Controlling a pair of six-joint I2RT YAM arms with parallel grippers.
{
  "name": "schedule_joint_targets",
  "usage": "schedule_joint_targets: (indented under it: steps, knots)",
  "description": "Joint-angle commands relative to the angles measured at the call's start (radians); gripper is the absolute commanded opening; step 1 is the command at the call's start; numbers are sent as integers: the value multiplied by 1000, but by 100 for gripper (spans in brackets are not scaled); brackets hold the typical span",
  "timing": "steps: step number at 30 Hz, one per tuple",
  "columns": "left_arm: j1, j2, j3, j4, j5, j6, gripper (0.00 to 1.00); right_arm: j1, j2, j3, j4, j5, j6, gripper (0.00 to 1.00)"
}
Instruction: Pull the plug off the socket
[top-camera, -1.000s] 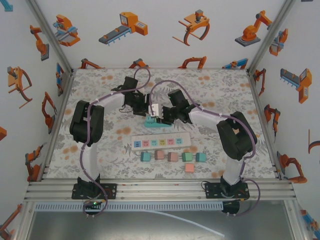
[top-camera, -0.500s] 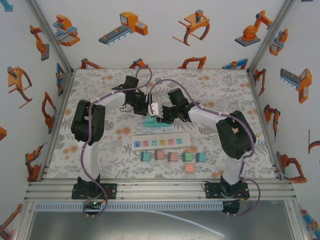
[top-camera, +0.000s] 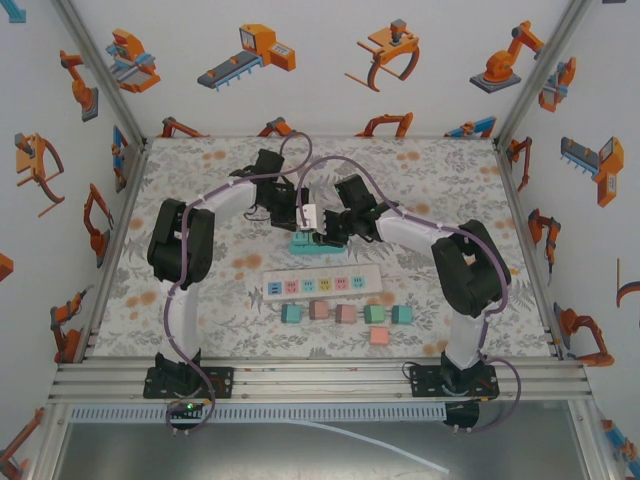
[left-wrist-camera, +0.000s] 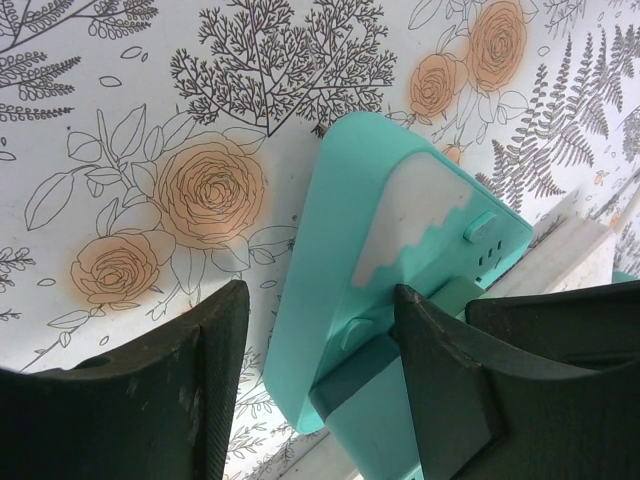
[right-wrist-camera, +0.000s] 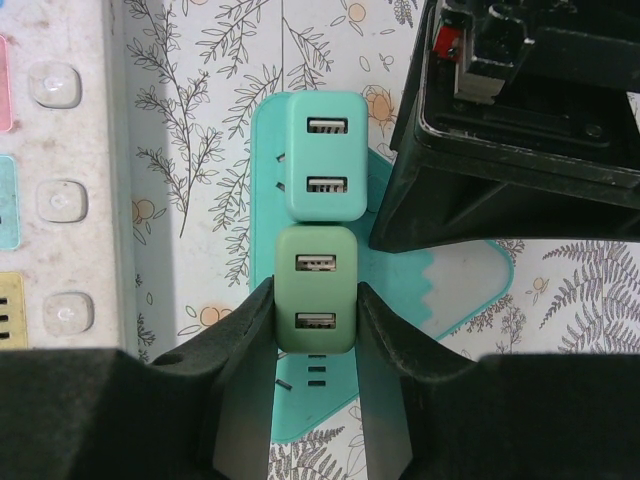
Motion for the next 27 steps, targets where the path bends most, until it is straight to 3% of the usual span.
schedule_joint_targets:
  steps: [1,10,24,27]
  knots:
    - [-11,75,-11,-64,-150,82,57,4,-27,53,34,-71,-1,25]
    - [-10,105,0,-94,-219,121,57,2,-49,67,47,-93,37,24]
    - [-5,106,5,-94,-222,123,57,-7,-64,80,29,-119,63,23]
    - [-5,105,6,-95,-227,121,57,8,-71,82,-43,-85,-44,19]
